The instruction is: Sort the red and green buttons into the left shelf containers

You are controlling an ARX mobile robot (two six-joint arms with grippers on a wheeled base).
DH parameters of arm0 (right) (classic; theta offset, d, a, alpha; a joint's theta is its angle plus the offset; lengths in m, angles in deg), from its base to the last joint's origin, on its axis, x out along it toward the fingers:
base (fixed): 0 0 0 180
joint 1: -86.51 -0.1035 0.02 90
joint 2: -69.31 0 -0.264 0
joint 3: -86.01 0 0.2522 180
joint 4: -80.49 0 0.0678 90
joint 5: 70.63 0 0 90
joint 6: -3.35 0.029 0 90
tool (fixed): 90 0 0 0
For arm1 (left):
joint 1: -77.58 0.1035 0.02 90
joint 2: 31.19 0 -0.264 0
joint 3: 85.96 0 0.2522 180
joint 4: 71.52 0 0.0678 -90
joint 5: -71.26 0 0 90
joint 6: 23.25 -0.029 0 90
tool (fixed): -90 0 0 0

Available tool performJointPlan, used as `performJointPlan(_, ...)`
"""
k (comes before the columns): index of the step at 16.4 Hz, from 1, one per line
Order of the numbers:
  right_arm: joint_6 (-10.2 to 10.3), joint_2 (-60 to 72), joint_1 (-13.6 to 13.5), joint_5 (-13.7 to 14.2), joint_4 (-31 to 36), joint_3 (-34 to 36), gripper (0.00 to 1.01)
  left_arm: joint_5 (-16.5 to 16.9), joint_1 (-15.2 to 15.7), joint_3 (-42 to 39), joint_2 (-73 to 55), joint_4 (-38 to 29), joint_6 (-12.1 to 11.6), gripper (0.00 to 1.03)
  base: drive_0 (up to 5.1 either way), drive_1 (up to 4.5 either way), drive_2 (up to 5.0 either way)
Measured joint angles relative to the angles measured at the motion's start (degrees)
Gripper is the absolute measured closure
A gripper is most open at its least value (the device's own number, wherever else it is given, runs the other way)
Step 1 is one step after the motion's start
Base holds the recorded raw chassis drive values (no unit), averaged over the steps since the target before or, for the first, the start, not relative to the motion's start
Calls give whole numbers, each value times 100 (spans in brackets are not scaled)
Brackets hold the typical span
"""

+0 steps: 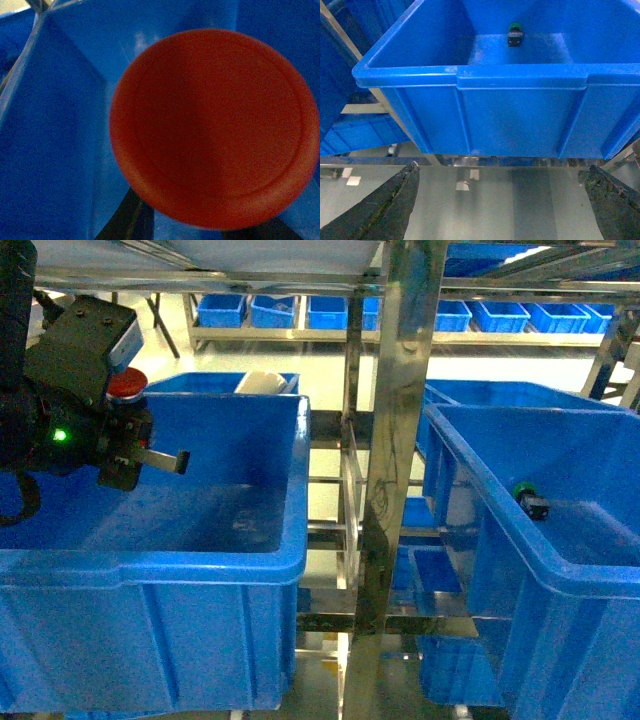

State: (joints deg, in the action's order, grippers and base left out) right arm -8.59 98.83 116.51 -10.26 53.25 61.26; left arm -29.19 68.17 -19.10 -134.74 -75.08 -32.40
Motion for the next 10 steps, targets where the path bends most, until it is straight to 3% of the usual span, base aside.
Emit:
performJointPlan(3, -2, 0, 0, 0, 0, 0, 3, 63, 175, 48, -162, 68, 317, 77, 0, 0, 0)
performJointPlan(8, -2, 0, 0, 0, 0, 0, 3, 321, 164, 413, -358, 177, 383, 77, 0, 0, 0)
performJointPlan(10, -2, 0, 0, 0, 0, 0, 3, 435, 181, 479, -358, 142, 424, 58, 0, 0, 0)
